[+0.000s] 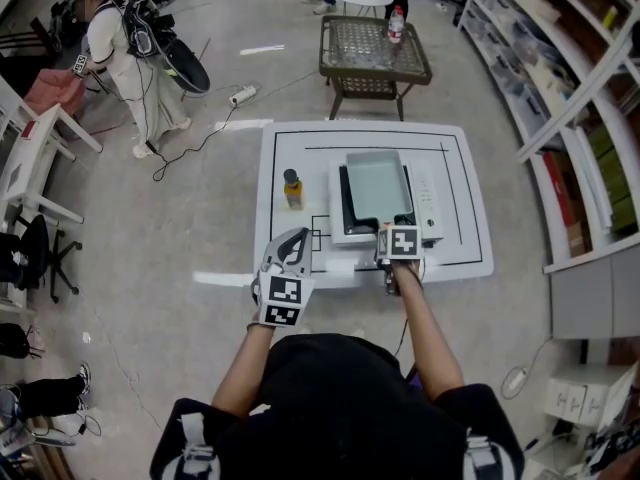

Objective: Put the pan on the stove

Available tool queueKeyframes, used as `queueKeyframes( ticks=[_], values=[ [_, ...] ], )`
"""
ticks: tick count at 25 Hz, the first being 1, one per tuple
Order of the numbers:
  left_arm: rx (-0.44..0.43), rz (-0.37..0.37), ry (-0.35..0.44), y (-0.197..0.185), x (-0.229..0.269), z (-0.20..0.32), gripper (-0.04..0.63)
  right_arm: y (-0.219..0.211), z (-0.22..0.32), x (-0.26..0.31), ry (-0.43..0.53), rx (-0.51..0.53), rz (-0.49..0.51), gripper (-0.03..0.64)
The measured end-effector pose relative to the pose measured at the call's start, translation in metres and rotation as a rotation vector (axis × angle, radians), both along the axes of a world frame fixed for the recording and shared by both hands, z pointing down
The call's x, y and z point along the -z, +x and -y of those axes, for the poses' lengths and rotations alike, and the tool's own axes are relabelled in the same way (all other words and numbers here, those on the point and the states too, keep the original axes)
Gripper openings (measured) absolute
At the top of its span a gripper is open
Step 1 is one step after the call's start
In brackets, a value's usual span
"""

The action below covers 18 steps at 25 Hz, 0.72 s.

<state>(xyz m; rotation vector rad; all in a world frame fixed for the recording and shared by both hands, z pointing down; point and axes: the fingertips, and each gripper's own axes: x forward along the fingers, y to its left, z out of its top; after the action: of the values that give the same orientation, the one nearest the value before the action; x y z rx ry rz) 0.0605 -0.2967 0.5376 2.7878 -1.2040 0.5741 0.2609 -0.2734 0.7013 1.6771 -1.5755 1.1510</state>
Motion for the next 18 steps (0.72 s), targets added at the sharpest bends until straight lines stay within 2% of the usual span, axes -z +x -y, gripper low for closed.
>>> queueKeyframes(
  ticks=[9,13,18],
  values=[
    [0.0,-0.005,0.002,-0.002,0.003,-0.003,0.025,0.002,0.006,0.021,0.073,-0.009,-0.014,0.193],
    [-0.001,-0.011,0.008,-0.003,0.008,-0.003,0.025,0.005,0.009,0.039,0.139,-0.019,-0.022,0.193],
    [-0.001,-0.026,0.026,-0.005,0.018,-0.001,0.026,0.002,0.01,0.071,0.235,0.029,-0.065,0.174]
  ],
)
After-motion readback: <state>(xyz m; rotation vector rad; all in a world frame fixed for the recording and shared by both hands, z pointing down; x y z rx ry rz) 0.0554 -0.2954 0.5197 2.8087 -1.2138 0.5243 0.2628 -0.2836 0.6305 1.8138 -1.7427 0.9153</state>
